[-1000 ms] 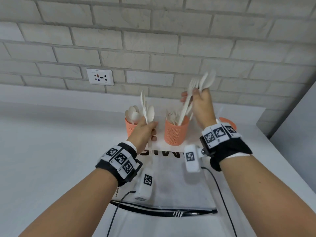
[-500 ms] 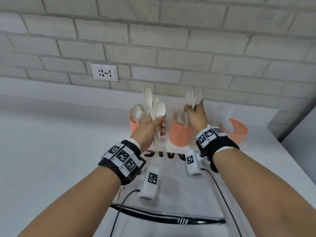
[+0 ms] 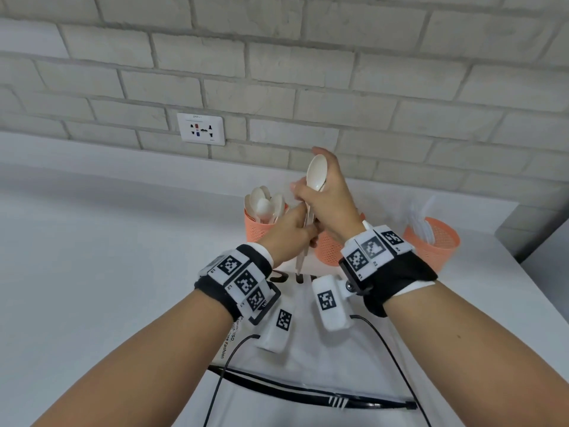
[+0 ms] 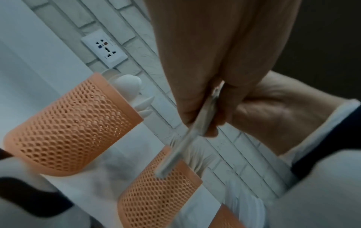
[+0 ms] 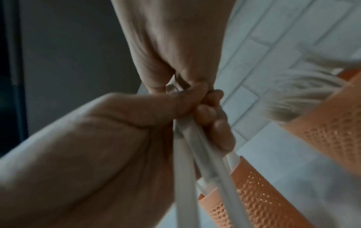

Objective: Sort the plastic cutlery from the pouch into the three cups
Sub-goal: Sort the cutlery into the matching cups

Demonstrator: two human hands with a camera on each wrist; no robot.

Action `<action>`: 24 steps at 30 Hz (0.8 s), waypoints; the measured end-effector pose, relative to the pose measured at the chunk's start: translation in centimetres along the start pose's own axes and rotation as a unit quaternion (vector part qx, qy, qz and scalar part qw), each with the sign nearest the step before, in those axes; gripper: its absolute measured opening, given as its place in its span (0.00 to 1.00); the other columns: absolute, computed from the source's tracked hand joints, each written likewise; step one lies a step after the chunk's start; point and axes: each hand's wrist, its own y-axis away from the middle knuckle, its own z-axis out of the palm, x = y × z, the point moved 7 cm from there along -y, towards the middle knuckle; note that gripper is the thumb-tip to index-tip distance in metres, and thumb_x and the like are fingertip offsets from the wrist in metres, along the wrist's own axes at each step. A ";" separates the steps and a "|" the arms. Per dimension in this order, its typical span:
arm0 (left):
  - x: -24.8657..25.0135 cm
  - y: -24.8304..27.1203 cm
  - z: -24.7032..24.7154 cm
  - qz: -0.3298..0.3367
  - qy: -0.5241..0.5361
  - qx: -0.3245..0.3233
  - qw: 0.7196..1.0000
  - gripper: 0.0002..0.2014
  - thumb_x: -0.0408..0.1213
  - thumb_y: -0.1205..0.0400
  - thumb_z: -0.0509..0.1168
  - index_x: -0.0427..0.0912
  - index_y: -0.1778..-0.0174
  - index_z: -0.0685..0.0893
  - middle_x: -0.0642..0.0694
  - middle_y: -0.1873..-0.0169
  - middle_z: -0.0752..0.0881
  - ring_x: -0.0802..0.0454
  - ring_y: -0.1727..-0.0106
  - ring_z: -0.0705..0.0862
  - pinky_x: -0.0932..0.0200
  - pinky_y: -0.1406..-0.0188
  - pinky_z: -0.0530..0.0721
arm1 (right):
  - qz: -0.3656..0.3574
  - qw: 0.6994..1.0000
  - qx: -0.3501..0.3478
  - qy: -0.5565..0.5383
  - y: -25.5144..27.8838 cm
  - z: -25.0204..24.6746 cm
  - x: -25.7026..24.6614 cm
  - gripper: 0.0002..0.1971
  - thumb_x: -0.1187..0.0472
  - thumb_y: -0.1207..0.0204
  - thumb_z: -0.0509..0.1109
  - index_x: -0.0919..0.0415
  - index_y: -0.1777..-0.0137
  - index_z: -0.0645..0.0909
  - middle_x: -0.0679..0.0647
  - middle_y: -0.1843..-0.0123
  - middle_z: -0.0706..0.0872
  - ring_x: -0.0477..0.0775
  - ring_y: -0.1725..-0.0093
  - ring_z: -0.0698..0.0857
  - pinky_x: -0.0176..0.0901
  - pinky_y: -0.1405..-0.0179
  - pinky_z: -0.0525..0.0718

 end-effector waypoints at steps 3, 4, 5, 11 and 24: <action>-0.6 0.2 -1.1 -0.011 -0.016 -0.055 0.998 0.15 0.32 0.19 0.65 0.35 0.38 0.77 0.46 0.55 0.84 0.52 0.54 0.84 0.66 0.49 0.81 | -0.006 0.998 0.044 -0.047 -0.4 -0.2 0.3 0.23 0.70 0.29 0.68 0.48 0.39 0.70 0.57 0.61 0.79 0.53 0.67 0.78 0.47 0.63 0.83; -0.8 -0.1 -2.0 -0.011 -0.010 -0.047 0.999 0.16 0.32 0.21 0.67 0.35 0.36 0.78 0.44 0.52 0.83 0.51 0.49 0.83 0.65 0.45 0.80 | -0.019 0.996 0.065 -0.052 -0.7 -0.4 0.0 0.21 0.71 0.29 0.68 0.49 0.41 0.70 0.57 0.63 0.77 0.52 0.70 0.77 0.44 0.67 0.81; -1.0 -0.4 -3.3 -0.012 -0.002 -0.017 1.000 0.17 0.32 0.21 0.67 0.36 0.36 0.78 0.43 0.49 0.82 0.50 0.47 0.81 0.63 0.43 0.80 | -0.035 0.994 0.089 -0.061 -1.1 -0.8 -0.5 0.20 0.72 0.28 0.67 0.49 0.43 0.70 0.58 0.63 0.77 0.52 0.72 0.76 0.41 0.70 0.80; -4.1 -2.8 -11.1 -0.052 -0.089 0.196 0.975 0.24 0.38 0.23 0.70 0.42 0.31 0.73 0.42 0.33 0.71 0.49 0.36 0.73 0.56 0.38 0.76 | -0.054 0.963 0.227 -0.134 -3.5 -2.1 -1.0 0.17 0.71 0.27 0.68 0.49 0.52 0.68 0.62 0.56 0.76 0.55 0.68 0.76 0.35 0.75 0.80; -10.0 -3.9 -9.7 -0.138 -0.018 0.038 0.990 0.53 0.67 0.43 0.70 0.50 0.23 0.60 0.45 0.30 0.71 0.47 0.30 0.74 0.45 0.28 0.73 | -0.018 0.938 0.329 -0.110 -6.2 0.0 2.8 0.13 0.66 0.26 0.70 0.59 0.46 0.70 0.48 0.59 0.78 0.67 0.52 0.84 0.64 0.50 0.86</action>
